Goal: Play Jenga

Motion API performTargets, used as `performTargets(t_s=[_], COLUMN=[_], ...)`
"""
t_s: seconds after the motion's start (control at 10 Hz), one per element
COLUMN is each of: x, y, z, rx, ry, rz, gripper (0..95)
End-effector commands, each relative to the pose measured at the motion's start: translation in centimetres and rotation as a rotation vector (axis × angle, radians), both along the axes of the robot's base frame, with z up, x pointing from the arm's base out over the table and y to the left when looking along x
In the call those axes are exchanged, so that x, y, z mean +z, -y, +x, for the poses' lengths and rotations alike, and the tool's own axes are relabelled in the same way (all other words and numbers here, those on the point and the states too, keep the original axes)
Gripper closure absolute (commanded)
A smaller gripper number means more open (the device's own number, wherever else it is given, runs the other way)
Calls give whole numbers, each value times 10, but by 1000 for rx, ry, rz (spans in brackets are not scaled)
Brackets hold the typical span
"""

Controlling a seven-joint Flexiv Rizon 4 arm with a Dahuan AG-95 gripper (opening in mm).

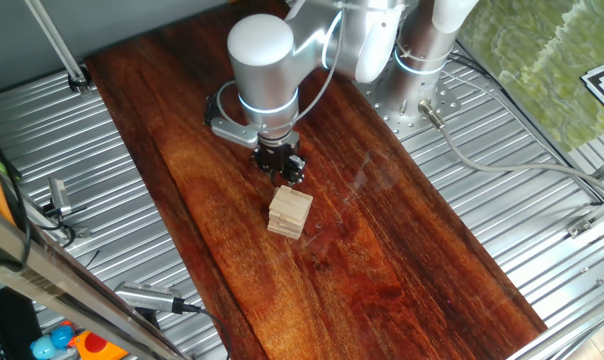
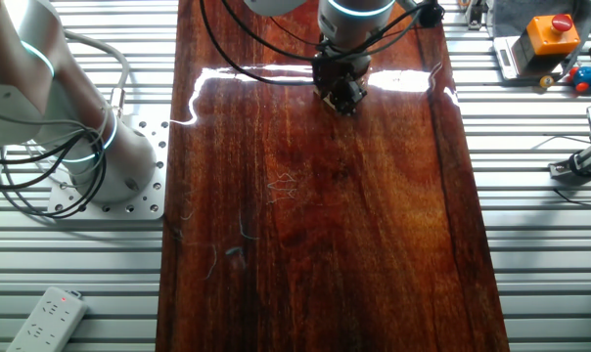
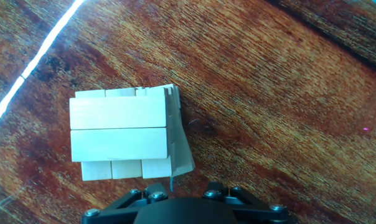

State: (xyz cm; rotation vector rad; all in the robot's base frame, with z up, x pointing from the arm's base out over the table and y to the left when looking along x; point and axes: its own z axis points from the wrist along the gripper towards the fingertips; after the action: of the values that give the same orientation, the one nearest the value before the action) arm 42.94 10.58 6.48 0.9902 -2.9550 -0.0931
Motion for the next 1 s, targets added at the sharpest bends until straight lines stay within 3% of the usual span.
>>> performTargets(t_s=[0.1,1.0], x=[-1,-7], y=[0,0], z=[0,1], rx=[1,-18], ry=[0,4], rz=[-1,-1], gripper=[570,570])
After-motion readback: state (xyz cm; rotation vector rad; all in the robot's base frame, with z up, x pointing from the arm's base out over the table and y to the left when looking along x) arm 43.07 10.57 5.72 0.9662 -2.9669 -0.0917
